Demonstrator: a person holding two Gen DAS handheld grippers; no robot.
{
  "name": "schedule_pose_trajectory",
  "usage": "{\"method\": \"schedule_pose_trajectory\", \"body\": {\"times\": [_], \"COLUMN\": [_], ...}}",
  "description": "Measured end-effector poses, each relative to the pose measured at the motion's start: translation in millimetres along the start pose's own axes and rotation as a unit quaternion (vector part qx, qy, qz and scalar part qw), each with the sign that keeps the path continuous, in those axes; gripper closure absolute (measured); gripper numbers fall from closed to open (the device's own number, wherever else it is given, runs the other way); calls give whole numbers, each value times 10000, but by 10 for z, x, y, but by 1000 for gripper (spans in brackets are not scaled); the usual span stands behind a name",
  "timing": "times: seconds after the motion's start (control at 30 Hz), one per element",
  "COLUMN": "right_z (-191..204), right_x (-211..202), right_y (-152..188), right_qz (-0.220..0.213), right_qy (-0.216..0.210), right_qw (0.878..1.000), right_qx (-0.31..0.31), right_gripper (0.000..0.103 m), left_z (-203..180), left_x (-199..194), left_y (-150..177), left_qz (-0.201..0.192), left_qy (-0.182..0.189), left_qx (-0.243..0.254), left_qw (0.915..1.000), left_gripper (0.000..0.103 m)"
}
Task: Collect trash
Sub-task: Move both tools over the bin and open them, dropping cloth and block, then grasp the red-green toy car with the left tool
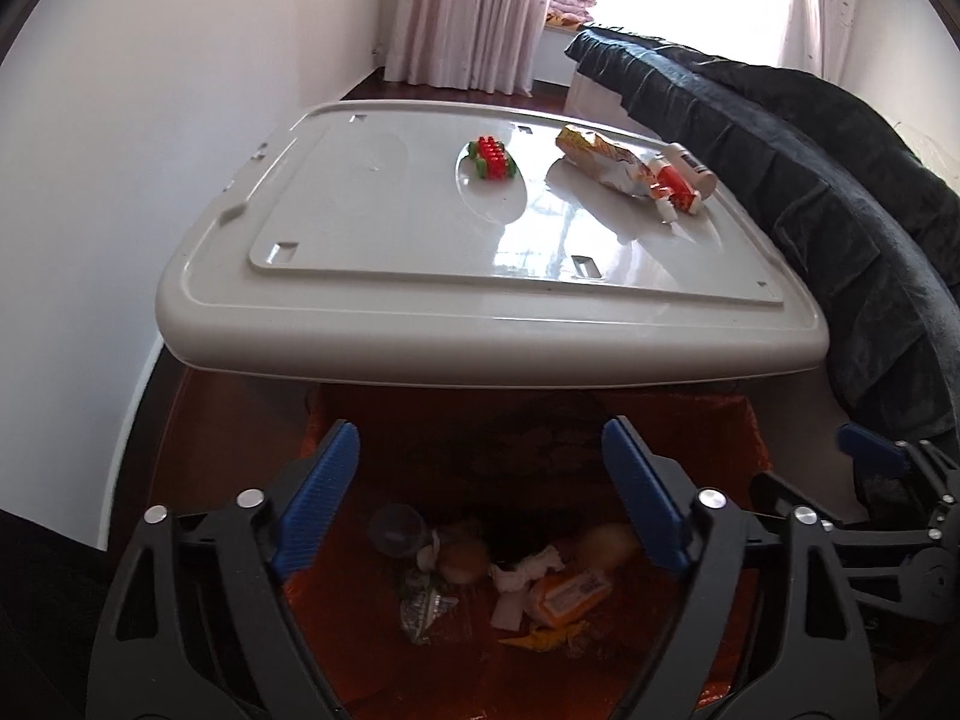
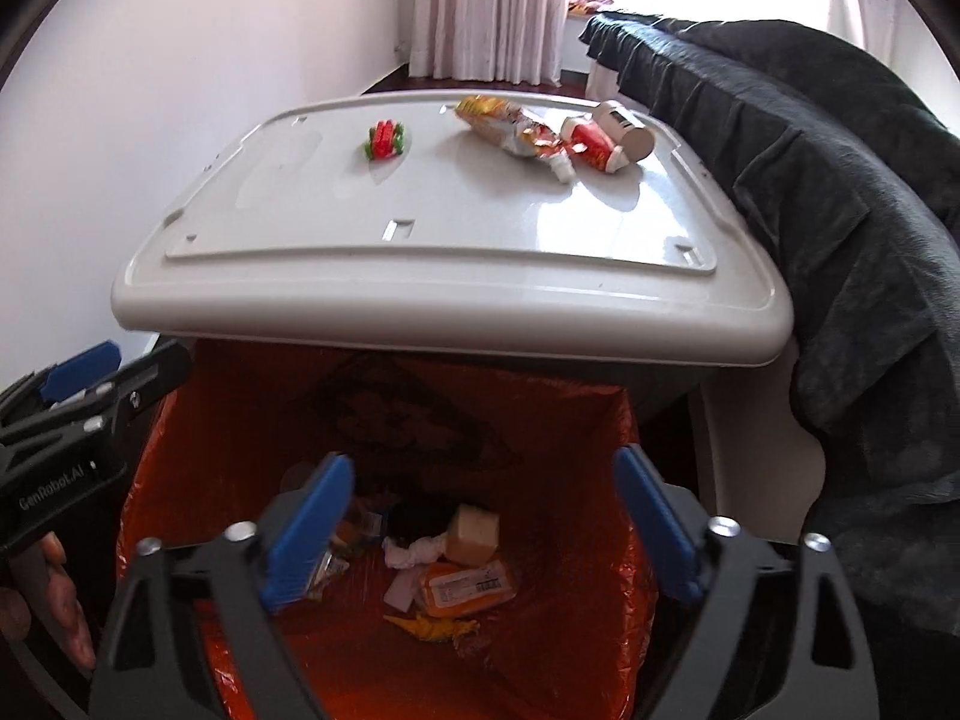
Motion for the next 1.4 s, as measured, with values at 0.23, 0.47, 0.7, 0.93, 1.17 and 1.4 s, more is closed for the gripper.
{"method": "schedule_pose_trajectory", "body": {"times": [0.23,0.47,0.7,0.93,1.17,1.4], "right_z": [-26,-61,-239,-384,-413,-431], "right_x": [-26,9,-156,-562,-635,-358], "right_y": [-20,-37,-315,-999,-1356,-1268], "right_qz": [-94,-98,-557,-1458,-1907,-1672], "right_qy": [-28,-18,222,463,467,458], "right_qw": [9999,9999,9981,9882,9804,9842], "right_qx": [83,125,128,-77,-182,-359], "right_gripper": [5,5,5,5,5,5], "left_z": [40,54,32,-29,-232,-422], "left_x": [11,43,23,331,1040,1787], "left_y": [-6,-8,-351,-1180,-1778,-2081], "left_qz": [50,75,-268,-556,-507,-374], "left_qy": [-55,-66,71,-9,-185,-174], "left_qx": [-51,-55,-98,-265,-101,15], "left_qw": [10000,9999,9996,9981,9985,9991], "left_gripper": [17,16,16,16,16,25]}}
Point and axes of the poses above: each gripper's, at about its wrist camera, not at the fingertips, and x roughly the way its jaws point, z to its left, y to its underside, the point moved 9 cm from there along x, roughly the way its jaws point, and after that the axes turned 2 degrees about -z, right-handed, at the moved point
